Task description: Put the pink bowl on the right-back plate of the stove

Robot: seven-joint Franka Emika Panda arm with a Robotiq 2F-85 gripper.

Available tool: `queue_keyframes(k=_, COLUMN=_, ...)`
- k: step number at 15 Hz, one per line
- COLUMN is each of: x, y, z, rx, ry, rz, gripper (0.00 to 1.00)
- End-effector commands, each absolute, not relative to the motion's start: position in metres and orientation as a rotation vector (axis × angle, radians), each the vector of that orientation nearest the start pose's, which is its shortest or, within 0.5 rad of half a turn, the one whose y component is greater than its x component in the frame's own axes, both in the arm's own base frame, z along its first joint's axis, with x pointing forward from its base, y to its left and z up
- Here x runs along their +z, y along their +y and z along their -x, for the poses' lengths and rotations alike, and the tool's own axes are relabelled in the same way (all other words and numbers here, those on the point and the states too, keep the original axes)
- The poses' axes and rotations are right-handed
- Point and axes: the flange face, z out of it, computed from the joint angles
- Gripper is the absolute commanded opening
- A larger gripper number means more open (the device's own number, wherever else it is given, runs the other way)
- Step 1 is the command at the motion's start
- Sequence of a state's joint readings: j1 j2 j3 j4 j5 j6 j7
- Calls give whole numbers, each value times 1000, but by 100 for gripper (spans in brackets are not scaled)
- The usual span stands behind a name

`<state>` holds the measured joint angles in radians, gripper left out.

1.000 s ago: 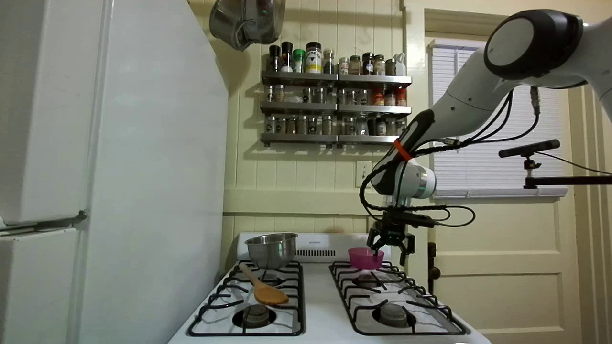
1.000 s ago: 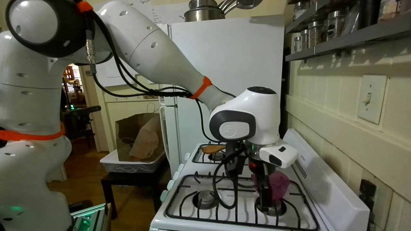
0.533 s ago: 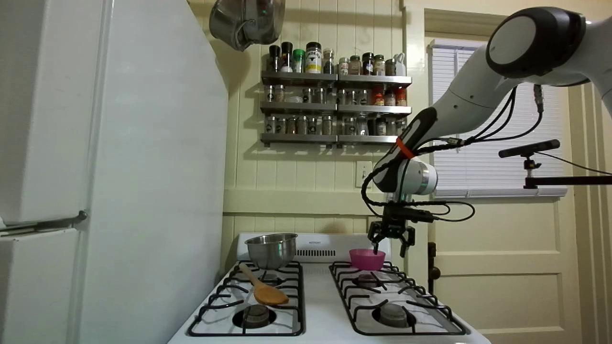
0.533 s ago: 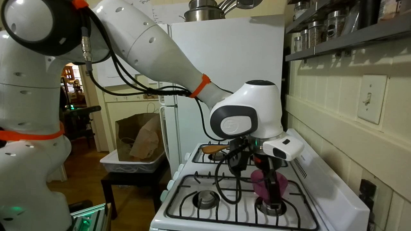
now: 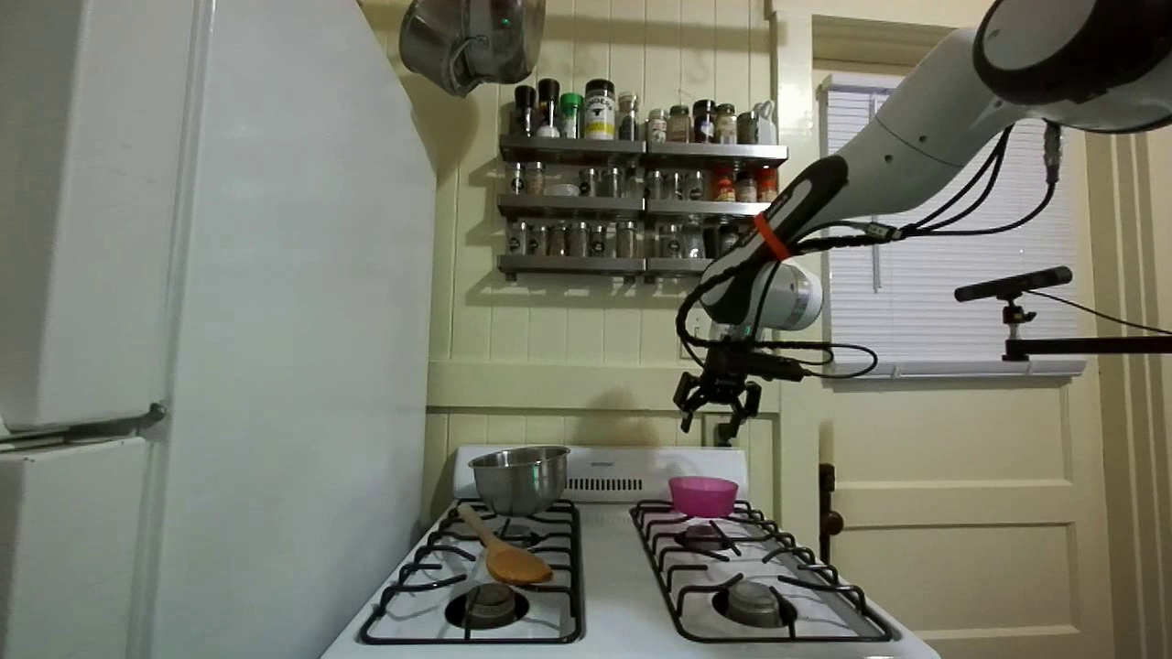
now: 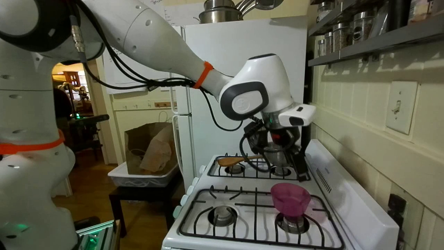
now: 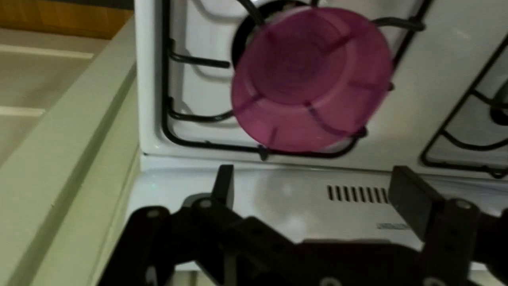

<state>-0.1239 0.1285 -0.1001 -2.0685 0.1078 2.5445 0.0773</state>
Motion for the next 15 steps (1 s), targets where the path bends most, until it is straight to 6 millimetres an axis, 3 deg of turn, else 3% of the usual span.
queue_keyframes(k=1, x=467, y=-73, z=-569, rx=-496, ry=300, rz=2982, gripper=100)
queue_keyframes(k=4, x=517, y=-18, z=-540, rx=-433, ry=96, rz=2879, gripper=100)
queue_keyframes(k=8, x=560, y=28, z=-488, rx=-205, ry=-75, rz=2753, gripper=100)
queue_keyframes(k=10, x=574, y=39, z=-463, rx=-79, ry=-143, rz=2777, gripper=100)
queue_keyframes(k=11, x=568, y=34, z=-484, rx=-154, ry=-80, rz=2788, gripper=100)
queue_keyframes(k=13, x=580, y=39, z=-469, rx=-114, ry=-116, rz=2782, gripper=100)
queue_keyframes(k=15, x=581, y=40, z=-466, rx=-116, ry=-120, rz=2782, gripper=100)
